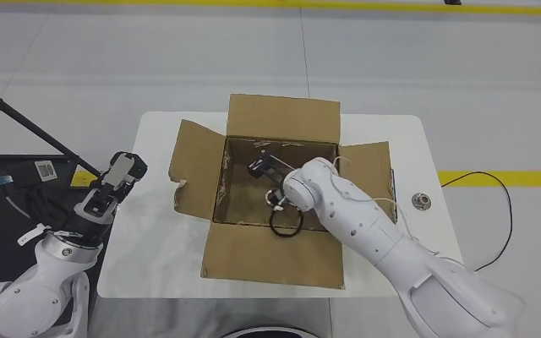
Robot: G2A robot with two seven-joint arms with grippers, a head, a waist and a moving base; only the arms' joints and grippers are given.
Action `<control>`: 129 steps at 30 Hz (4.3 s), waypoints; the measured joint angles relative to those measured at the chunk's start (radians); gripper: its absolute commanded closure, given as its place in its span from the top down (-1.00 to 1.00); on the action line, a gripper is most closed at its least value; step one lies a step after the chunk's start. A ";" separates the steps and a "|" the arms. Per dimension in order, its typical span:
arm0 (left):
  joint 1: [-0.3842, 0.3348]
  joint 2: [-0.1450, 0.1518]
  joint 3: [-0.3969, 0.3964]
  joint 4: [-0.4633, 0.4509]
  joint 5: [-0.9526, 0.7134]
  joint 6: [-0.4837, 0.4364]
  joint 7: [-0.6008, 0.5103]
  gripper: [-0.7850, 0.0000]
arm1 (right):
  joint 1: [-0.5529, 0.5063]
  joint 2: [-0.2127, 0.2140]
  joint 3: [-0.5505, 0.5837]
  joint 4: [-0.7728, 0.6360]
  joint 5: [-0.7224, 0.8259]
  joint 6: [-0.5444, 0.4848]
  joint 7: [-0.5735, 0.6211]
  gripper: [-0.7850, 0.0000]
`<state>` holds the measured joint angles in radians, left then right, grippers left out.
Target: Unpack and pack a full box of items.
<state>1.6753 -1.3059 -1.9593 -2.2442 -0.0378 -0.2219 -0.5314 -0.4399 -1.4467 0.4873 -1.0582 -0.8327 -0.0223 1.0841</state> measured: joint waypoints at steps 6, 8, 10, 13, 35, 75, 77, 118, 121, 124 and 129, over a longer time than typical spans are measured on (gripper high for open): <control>0.000 0.000 0.000 0.000 0.000 0.000 0.000 1.00 | 0.005 -0.018 0.004 0.049 0.007 -0.018 -0.001 -1.00; 0.000 0.000 0.000 0.000 0.000 0.000 0.000 1.00 | 0.006 -0.021 0.011 0.057 0.011 -0.023 -0.002 -1.00; 0.000 0.000 0.000 0.000 0.000 0.000 0.000 1.00 | 0.008 -0.022 0.021 0.057 0.012 -0.025 -0.002 -1.00; 0.000 0.000 0.000 0.000 0.000 0.000 0.000 1.00 | 0.007 -0.019 0.042 0.039 0.014 -0.029 0.000 -1.00; 0.000 0.000 0.000 0.000 0.000 0.000 0.000 1.00 | -0.303 0.150 0.528 -0.827 0.017 -0.095 0.238 -1.00; 0.000 0.000 0.000 0.000 0.000 0.000 0.000 1.00 | -0.888 0.255 1.268 -0.759 -0.447 0.014 0.275 -1.00; 0.000 0.000 0.000 0.000 0.000 0.000 0.000 1.00 | -0.880 0.256 1.259 -0.732 -0.450 0.014 0.267 -0.99; 0.000 0.000 0.000 0.000 0.000 0.000 0.000 1.00 | -0.833 0.278 1.284 -0.652 -0.412 0.062 0.224 0.03; 0.000 0.000 0.000 0.000 0.000 0.000 0.000 1.00 | -0.827 0.280 1.286 -0.627 -0.393 0.053 0.233 -0.04; 0.000 0.000 0.000 0.000 0.000 0.000 0.000 1.00 | -0.827 0.282 1.286 -0.613 -0.382 0.052 0.229 -0.05; 0.000 0.000 0.000 0.000 0.000 0.000 0.000 1.00 | -0.829 0.284 1.285 -0.601 -0.365 0.053 0.223 -0.15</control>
<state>1.6753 -1.3059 -1.9593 -2.2442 -0.0378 -0.2219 -0.5314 -1.2690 -1.1626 1.7725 -1.6589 -1.1981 0.0305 1.3071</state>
